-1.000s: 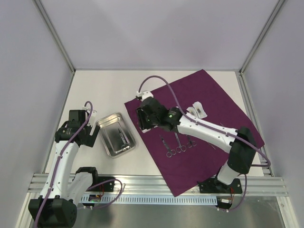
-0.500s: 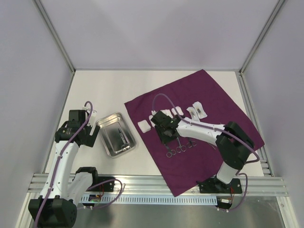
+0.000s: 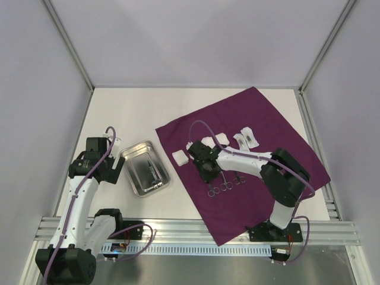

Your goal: Prepare the surgical pack

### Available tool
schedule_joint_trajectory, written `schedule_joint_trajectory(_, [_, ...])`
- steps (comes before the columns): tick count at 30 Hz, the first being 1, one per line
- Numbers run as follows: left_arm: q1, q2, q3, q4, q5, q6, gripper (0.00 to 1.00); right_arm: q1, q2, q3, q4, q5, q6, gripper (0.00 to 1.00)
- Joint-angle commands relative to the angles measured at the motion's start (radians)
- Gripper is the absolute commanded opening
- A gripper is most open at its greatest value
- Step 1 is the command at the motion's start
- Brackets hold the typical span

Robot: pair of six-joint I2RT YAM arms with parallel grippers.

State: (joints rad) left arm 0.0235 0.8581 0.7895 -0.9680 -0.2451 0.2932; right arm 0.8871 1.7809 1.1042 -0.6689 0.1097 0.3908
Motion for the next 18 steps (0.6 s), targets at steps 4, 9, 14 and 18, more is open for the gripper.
schedule_joint_trajectory(4, [0.007, -0.01, -0.003, 0.011, -0.003, -0.011, 1.0, 0.0, 0.035, -0.007, 0.003, -0.001, -0.007, 0.06])
schedule_joint_trajectory(9, [0.007, -0.01, -0.003, 0.009, -0.002, -0.011, 1.0, 0.003, -0.023, 0.013, -0.008, -0.001, -0.016, 0.01])
schedule_joint_trajectory(14, [0.007, -0.008, -0.003, 0.011, -0.002, -0.009, 1.0, 0.001, -0.093, 0.005, 0.018, -0.016, -0.027, 0.0])
schedule_joint_trajectory(18, [0.007, -0.008, -0.003, 0.012, -0.003, -0.009, 1.0, 0.001, -0.12, 0.0, 0.032, -0.007, -0.027, 0.0])
